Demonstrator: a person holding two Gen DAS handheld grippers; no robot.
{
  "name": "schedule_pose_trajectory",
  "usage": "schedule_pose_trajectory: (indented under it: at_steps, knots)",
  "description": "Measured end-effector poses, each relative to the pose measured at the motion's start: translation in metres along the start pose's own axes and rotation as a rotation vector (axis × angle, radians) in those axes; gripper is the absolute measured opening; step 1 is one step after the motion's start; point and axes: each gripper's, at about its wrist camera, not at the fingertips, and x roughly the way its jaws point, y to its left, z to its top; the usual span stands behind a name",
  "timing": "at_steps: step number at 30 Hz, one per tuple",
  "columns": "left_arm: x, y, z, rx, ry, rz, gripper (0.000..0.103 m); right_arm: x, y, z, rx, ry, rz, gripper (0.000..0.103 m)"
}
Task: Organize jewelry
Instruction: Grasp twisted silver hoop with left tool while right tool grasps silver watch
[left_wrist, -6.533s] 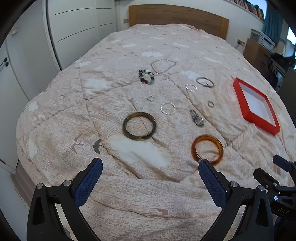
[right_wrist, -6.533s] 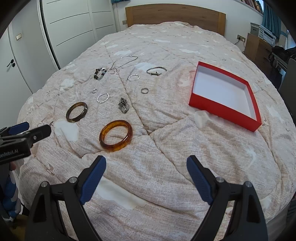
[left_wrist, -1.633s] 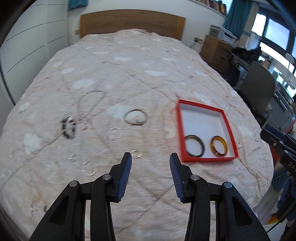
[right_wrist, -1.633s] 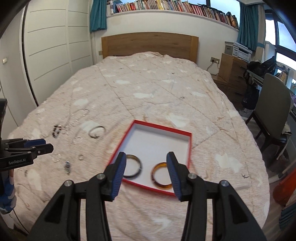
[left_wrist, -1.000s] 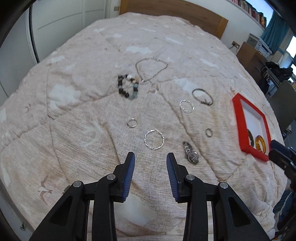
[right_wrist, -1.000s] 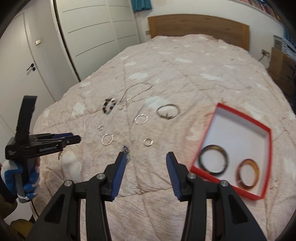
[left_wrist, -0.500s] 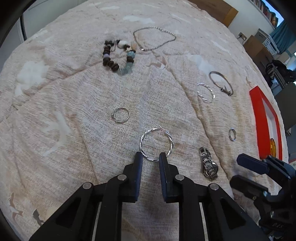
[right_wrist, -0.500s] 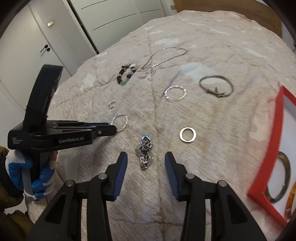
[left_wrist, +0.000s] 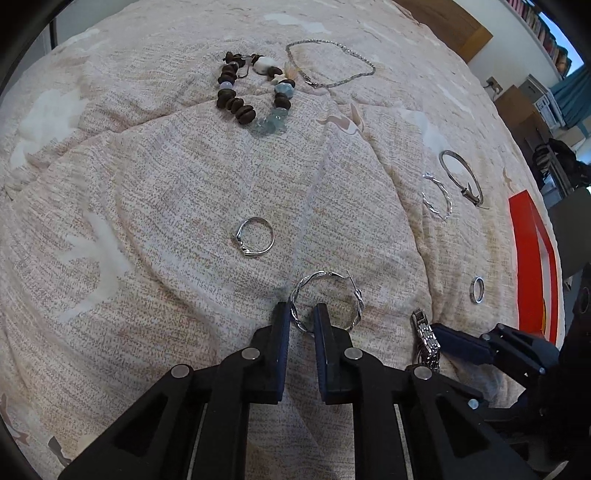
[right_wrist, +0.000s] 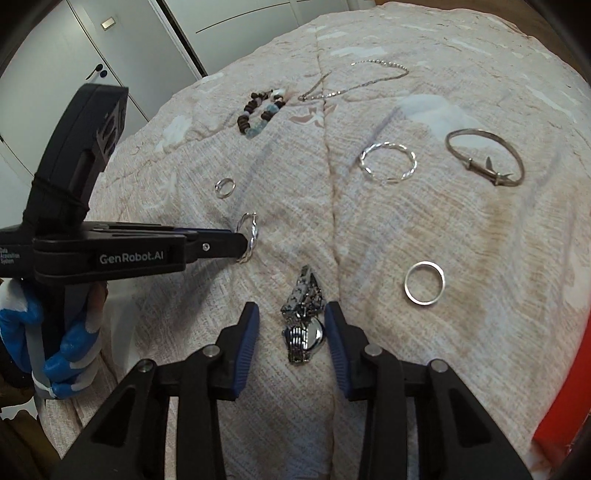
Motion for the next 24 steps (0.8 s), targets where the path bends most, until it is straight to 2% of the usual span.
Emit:
schedule_pose_trajectory:
  at_steps: [4, 6, 10, 13, 24]
  knots:
    - [0.001, 0.004, 0.001, -0.024, -0.002, -0.021, 0.014, 0.007, -0.002, 0.0, 0.008, 0.004, 0.008, 0.031]
    - [0.002, 0.004, 0.001, -0.023, -0.002, -0.014, 0.014, 0.01, -0.004, -0.001, 0.012, 0.007, 0.011, 0.024]
    - [0.004, 0.0, 0.001, -0.016, -0.005, 0.023, 0.014, 0.011, -0.006, -0.003, 0.017, 0.006, 0.022, 0.023]
    - [0.003, -0.004, 0.001, -0.003, -0.019, 0.037, 0.004, 0.009, -0.006, -0.004, 0.024, 0.002, 0.026, 0.023]
    - [-0.021, -0.019, -0.012, 0.022, -0.052, 0.045, 0.004, -0.017, 0.01, -0.023, 0.036, -0.016, 0.03, 0.023]
